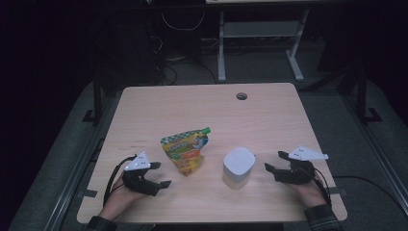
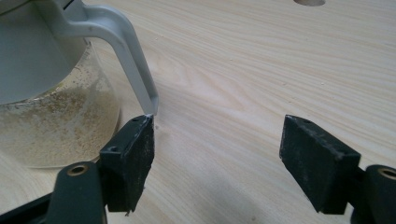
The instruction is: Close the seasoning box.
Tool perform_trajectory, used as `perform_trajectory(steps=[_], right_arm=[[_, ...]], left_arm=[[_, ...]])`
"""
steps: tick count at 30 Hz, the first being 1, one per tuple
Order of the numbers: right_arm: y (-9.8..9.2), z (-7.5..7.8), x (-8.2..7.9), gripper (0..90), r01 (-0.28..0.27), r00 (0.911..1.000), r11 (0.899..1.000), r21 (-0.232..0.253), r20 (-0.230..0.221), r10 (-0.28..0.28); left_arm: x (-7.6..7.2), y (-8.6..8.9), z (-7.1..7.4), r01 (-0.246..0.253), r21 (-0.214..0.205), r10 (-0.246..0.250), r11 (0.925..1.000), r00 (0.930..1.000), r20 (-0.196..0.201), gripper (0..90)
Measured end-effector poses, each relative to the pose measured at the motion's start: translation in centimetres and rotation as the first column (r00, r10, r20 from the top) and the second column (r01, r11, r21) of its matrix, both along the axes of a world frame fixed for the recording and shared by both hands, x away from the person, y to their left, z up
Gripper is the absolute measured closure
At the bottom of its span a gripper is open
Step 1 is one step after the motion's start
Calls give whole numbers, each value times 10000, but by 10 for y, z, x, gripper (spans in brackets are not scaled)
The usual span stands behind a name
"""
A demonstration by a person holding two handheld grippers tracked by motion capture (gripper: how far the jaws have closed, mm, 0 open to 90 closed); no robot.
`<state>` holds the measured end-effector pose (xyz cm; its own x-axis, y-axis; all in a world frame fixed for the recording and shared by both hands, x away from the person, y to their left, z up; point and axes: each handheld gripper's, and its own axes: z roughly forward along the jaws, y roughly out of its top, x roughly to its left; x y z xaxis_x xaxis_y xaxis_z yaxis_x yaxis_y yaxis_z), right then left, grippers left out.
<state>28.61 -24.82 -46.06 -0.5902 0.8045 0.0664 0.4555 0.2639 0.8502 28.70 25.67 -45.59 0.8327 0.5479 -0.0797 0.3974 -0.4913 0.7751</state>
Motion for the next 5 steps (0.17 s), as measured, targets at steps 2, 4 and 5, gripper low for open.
perform_trajectory(steps=[2,4,5], right_arm=[[0,0,0,248,40,10000,10000,33,-8,-40],[-1,0,0,244,40,10000,10000,39,-1,-40],[-1,0,0,241,50,10000,10000,38,-1,-50]], left_arm=[[0,0,0,-11,-12,11,10000,10000,-6,165],[0,-1,0,-21,-12,21,10000,10000,-8,165],[0,-1,0,-19,-10,19,10000,10000,-5,165]])
